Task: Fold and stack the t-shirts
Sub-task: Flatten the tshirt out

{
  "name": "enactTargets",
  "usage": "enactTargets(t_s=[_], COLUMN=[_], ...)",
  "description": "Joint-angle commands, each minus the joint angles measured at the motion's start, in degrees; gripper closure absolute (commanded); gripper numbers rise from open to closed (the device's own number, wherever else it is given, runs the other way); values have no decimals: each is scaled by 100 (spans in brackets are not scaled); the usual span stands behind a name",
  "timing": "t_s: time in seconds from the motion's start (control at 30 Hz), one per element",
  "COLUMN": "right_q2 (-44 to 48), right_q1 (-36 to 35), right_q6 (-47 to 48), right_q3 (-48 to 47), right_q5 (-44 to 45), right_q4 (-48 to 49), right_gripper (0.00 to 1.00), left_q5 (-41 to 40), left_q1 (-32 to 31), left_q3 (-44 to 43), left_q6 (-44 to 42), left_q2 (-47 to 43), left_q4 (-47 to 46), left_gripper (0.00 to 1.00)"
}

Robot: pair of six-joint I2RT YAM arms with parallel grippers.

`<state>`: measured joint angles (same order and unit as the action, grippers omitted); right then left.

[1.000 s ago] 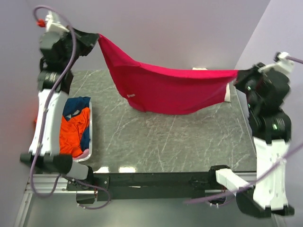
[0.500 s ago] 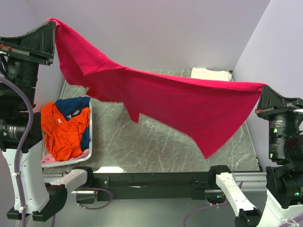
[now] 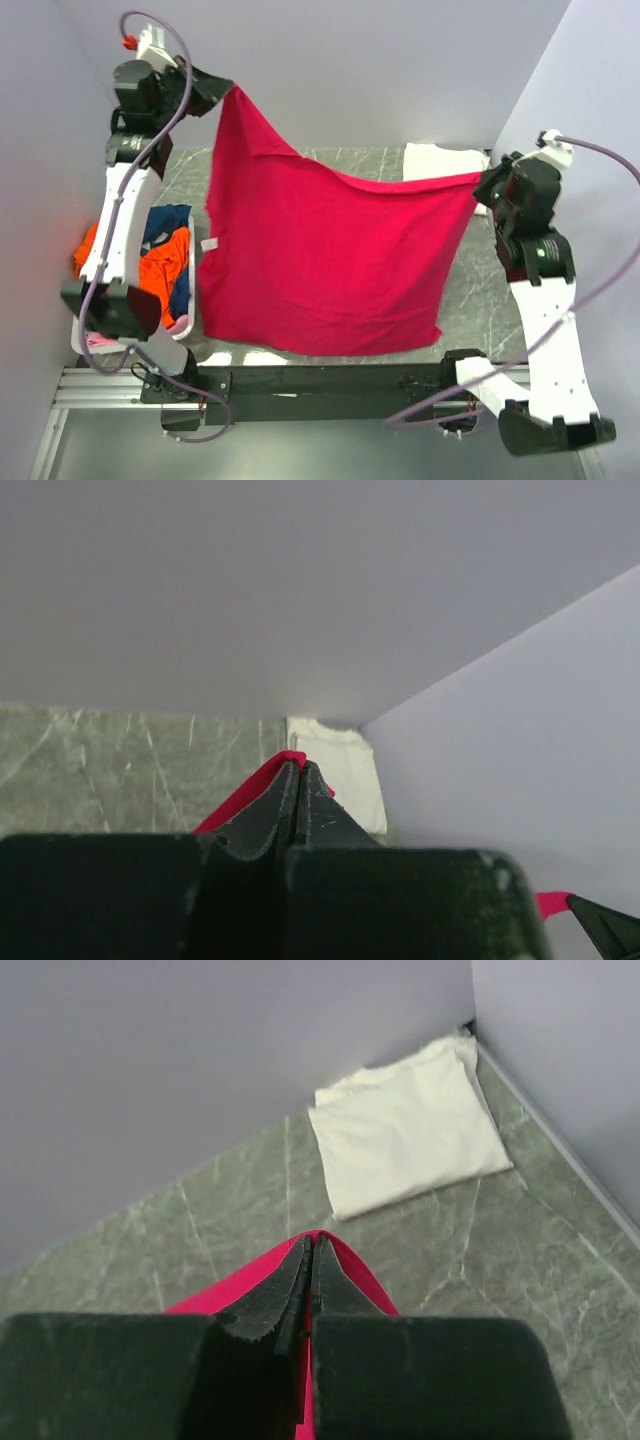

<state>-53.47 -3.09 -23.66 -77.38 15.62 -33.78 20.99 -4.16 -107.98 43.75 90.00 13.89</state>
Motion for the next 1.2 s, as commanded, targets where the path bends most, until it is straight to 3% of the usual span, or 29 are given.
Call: enactTargets(t_s=[0.0,0.13,0.33,0.63,0.83,1.17], right_q2=[-153,-313,-24,1180,1708,1920], right_q1=[37,37,37,28,37,37], right_q6=[19,133,151,230,345,-516], right_q3=[-250,-741,-989,-936,-1436,-1816], right_q5=[205,249,249,64,108,424], right_q4=[557,574,495,381,127,-323], right_gripper=[100,100,100,100,100,100], left_q5=[317,353,195,-394,-1035,-703], left_q1=[12,12,12,12,12,12], left_q3=[-600,-1119,-963,75,41,-785], left_q6=[55,239,126,-629,-1386,-1615], left_q2=[52,255,-218,-2081,-3145,-2980], left_q4=[-378,-658,-975,-1152,-783,-694], left_gripper=[99,100,100,99,99,100])
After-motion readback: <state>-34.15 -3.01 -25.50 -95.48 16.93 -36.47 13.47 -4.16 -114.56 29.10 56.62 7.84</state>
